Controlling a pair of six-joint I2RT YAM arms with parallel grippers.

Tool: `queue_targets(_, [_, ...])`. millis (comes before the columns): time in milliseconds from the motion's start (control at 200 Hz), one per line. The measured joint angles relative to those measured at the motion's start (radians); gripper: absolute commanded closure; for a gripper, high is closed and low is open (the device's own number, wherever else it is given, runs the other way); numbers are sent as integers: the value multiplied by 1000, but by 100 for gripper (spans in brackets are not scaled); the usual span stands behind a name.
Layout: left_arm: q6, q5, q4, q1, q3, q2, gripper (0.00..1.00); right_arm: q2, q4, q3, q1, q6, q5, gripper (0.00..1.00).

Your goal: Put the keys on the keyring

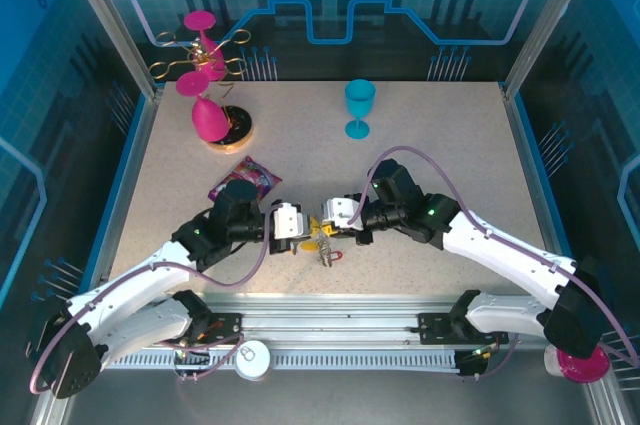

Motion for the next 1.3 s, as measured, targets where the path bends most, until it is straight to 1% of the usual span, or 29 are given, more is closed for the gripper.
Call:
queue_targets(75, [10, -1, -8, 0, 4, 0, 100, 0, 0, 0, 0, -1, 0, 83])
queue_targets(520, [16, -3, -24, 0, 9, 3, 100, 3, 1, 4, 6, 0, 16, 83])
queue_targets(695, [15, -4, -24, 0, 9, 3, 100, 23, 0, 5, 8, -4, 19, 90])
queue_targets(770, [14, -5, -27, 0, 9, 3, 100, 26, -3, 5, 11, -8, 19, 100])
queue_targets(870, [13, -5, -29, 0, 9, 3, 100, 26, -6, 5, 11, -10, 19, 100])
queue_targets(926, [13, -5, -29, 0, 9, 2, 87, 26, -6, 5, 11, -10, 18, 100])
queue_targets(1001, [8, -8, -24, 0, 9, 2, 80, 26, -6, 5, 10, -10, 16, 100])
queue_targets(1301, [-15, -8, 8, 0, 0, -28, 76, 22, -6, 5, 10, 3, -8, 100])
